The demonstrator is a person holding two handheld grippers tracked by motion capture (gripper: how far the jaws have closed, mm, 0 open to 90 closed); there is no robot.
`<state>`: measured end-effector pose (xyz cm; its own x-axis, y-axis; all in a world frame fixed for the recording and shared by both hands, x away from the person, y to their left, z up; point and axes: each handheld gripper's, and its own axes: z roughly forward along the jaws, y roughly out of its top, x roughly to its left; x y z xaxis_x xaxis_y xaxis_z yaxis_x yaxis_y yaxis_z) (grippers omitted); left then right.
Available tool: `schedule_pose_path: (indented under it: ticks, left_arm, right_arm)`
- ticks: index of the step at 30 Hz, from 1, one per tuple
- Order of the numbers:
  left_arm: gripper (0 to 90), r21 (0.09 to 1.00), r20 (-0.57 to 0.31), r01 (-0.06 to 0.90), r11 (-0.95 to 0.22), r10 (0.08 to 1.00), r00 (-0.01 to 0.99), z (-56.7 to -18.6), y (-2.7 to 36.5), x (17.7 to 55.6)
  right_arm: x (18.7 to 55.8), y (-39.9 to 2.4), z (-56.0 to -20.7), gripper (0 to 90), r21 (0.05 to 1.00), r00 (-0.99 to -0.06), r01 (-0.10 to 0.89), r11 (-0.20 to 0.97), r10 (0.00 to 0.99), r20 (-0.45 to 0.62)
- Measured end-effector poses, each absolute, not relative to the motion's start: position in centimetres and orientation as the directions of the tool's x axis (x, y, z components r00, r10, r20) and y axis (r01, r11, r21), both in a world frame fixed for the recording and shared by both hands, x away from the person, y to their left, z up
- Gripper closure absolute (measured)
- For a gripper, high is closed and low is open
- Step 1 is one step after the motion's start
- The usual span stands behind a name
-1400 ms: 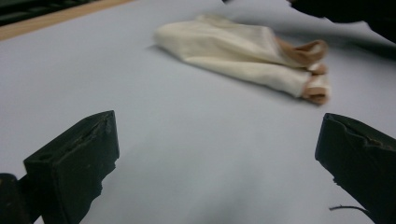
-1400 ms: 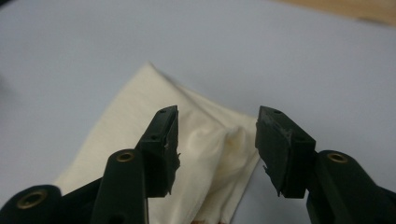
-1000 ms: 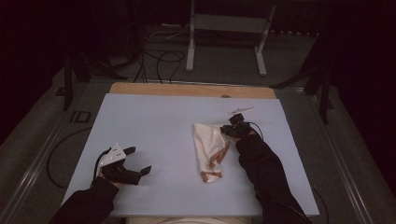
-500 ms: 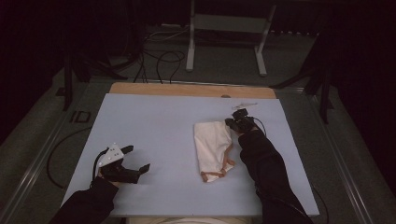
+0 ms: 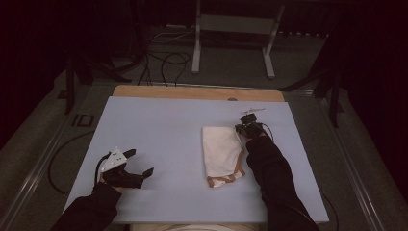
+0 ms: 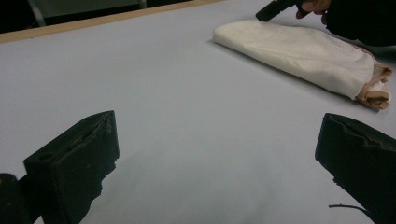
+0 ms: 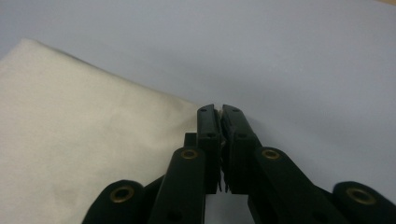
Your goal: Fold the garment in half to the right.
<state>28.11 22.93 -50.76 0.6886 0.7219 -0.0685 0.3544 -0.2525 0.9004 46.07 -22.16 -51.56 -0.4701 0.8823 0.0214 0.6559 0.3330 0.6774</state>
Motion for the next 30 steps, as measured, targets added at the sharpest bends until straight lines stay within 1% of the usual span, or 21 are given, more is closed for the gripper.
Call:
schedule_pose_path:
  ticks: [6, 7, 8, 9, 10, 11, 12, 13, 15, 18, 19, 20, 22, 27, 28, 30]
  left_arm:
    - [0.6, 0.898, -0.064, 0.357, -0.256, 0.727, 0.684, -50.8, 23.0, 28.1]
    - [0.7, 0.898, -0.063, 0.356, -0.258, 0.727, 0.684, -50.8, 23.0, 28.1]
    - [0.7, 0.897, -0.062, 0.356, -0.26, 0.726, 0.685, -50.8, 23.0, 28.1]
    - [0.6, 0.897, -0.062, 0.356, -0.26, 0.726, 0.685, -50.8, 23.0, 28.1]
    - [0.6, 0.897, -0.061, 0.356, -0.261, 0.725, 0.686, -50.8, 23.0, 28.1]
    - [0.7, 0.898, -0.059, 0.355, -0.262, 0.726, 0.686, -50.8, 23.0, 28.1]
    - [0.6, 0.898, -0.059, 0.355, -0.262, 0.726, 0.686, -50.8, 23.0, 28.1]
    - [0.7, 0.897, -0.058, 0.355, -0.262, 0.727, 0.684, -50.9, 23.0, 28.1]
    - [0.6, 0.896, -0.057, 0.356, -0.264, 0.727, 0.684, -50.9, 23.0, 28.2]
    - [0.6, 0.897, -0.058, 0.356, -0.261, 0.729, 0.682, -50.8, 23.0, 28.1]
    - [0.6, 0.897, -0.058, 0.356, -0.261, 0.729, 0.682, -50.8, 23.0, 28.1]
    - [0.6, 0.897, -0.058, 0.356, -0.262, 0.729, 0.682, -50.8, 23.0, 28.1]
    - [0.6, 0.897, -0.059, 0.357, -0.26, 0.731, 0.68, -50.8, 23.0, 28.2]
    - [0.7, 0.895, -0.055, 0.357, -0.266, 0.729, 0.682, -50.9, 23.0, 28.2]
    - [0.6, 0.895, -0.056, 0.358, -0.266, 0.729, 0.682, -50.9, 23.0, 28.2]
    - [0.6, 0.896, -0.056, 0.357, -0.265, 0.729, 0.682, -50.9, 23.0, 28.2]
  right_arm:
    - [46.2, -22.3, -52.0, 85.7, 0.679, -0.472, 0.656, 0.33, 0.881, 0.028]
    - [46.2, -22.3, -52.0, 84.9, 0.679, -0.472, 0.656, 0.331, 0.881, 0.027]
    - [46.2, -22.3, -52.0, 82.1, 0.677, -0.472, 0.659, 0.329, 0.881, 0.03]
    - [46.2, -22.3, -52.0, 82.1, 0.677, -0.472, 0.659, 0.329, 0.881, 0.03]
    - [46.2, -22.4, -51.9, 78.2, 0.674, -0.472, 0.661, 0.331, 0.881, 0.03]
    - [46.2, -22.5, -51.8, 72.5, 0.673, -0.474, 0.661, 0.332, 0.88, 0.03]
    - [46.2, -22.5, -51.8, 72.5, 0.673, -0.474, 0.661, 0.332, 0.88, 0.03]
    - [46.2, -22.7, -51.6, 55.4, 0.67, -0.468, 0.672, 0.317, 0.882, 0.052]
    - [46.2, -22.7, -51.4, 47.0, 0.666, -0.482, 0.671, 0.326, 0.874, 0.059]
    - [46.0, -22.8, -51.0, 39.6, 0.674, -0.48, 0.669, 0.314, 0.875, 0.069]
    - [46.0, -22.8, -51.0, 39.6, 0.674, -0.48, 0.669, 0.314, 0.875, 0.069]
    - [46.0, -22.8, -50.5, 34.5, 0.684, -0.48, 0.666, 0.298, 0.873, 0.087]
    - [45.9, -22.7, -50.2, 33.5, 0.69, -0.483, 0.661, 0.294, 0.871, 0.092]
    - [45.2, -21.7, -48.8, 16.6, 0.722, -0.548, 0.619, 0.309, 0.828, 0.115]
    - [45.0, -21.5, -48.6, 14.9, 0.726, -0.564, 0.611, 0.315, 0.817, 0.119]
    - [44.7, -21.0, -48.3, 14.2, 0.739, -0.576, 0.597, 0.312, 0.808, 0.125]
